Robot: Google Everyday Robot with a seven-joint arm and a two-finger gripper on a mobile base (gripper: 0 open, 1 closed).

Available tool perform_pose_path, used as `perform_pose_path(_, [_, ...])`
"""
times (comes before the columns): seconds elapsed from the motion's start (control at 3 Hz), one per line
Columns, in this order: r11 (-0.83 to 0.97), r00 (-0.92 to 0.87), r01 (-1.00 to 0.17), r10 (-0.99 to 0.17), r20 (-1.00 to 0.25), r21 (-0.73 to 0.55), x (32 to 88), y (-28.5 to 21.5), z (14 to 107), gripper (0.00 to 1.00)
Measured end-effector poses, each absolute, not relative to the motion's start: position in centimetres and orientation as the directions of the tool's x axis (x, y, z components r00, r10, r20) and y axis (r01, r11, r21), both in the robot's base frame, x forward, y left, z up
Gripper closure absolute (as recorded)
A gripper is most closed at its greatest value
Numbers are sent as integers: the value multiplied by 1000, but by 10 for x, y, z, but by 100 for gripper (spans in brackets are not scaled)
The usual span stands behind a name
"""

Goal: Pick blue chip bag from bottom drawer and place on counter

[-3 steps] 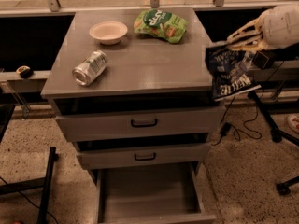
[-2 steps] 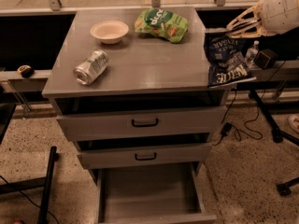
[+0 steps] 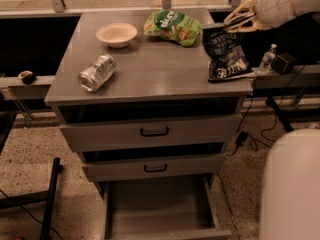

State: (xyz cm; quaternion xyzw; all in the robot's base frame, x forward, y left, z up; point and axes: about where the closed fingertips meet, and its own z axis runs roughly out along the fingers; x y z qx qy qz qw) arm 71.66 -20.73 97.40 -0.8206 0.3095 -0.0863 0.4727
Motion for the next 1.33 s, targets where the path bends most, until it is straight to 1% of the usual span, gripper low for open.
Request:
perform_pose_path(0.33, [-340,812,-428,-552,-191,-837,724,-191,965,100])
perform_pose_path(0.67, [-323,858,-391,-466,-215,-862,719,-170,967,100])
perform_pose_path(1.0, [-352,924,-285,-347,-159,-891,706,-140,983,73])
perform_pose_path(1.33, [-326,914,-289,-373,-158,-900,716,-138,985,50])
